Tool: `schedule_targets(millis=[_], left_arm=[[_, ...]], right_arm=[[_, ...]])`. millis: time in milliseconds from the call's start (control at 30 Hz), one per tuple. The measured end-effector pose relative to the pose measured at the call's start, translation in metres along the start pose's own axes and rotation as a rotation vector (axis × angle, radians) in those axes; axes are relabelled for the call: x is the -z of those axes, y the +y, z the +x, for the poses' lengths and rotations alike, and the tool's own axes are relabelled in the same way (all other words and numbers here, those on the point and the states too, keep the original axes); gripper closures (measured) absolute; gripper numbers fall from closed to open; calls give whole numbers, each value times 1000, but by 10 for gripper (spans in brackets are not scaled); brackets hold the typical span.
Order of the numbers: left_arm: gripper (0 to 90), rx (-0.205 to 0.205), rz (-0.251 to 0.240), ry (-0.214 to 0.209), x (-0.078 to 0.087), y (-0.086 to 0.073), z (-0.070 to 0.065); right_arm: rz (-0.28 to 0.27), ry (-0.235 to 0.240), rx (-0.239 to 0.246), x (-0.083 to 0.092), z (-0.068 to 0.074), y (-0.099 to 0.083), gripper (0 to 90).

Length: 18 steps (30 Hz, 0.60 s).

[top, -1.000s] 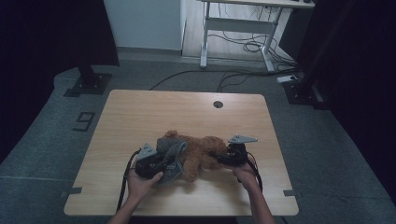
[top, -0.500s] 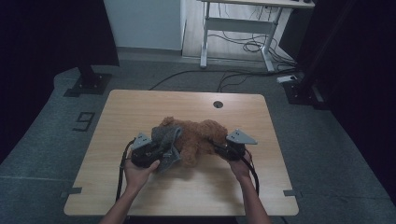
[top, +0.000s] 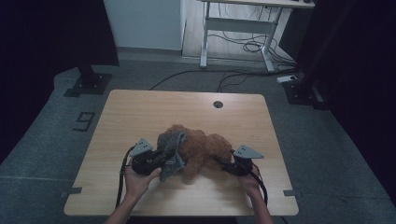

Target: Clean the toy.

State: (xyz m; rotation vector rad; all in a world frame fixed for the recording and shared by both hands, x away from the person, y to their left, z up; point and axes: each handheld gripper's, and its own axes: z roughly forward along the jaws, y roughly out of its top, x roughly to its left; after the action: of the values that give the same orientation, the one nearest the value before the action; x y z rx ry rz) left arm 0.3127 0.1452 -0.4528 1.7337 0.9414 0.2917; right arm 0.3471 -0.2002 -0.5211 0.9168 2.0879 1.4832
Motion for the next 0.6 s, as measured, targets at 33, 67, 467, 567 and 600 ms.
schedule_targets(millis=[33,67,467,567,600], left_arm=[[735,-13,-10,-10,-3,9,-8],[735,-26,-12,-14,-6,14,-12],[734,-157,119,-48,-105,51,-71],[731,-174,179,-34,-128,42,-76],[730,-169,178,-33,-131,40,-75]], right_arm=[[3,-4,10,1,2,-1,477],[1,-7,12,1,3,-1,477],[-16,-27,28,2,8,-6,479],[-17,-26,33,2,8,-6,477],[-13,-27,30,2,8,-7,475]])
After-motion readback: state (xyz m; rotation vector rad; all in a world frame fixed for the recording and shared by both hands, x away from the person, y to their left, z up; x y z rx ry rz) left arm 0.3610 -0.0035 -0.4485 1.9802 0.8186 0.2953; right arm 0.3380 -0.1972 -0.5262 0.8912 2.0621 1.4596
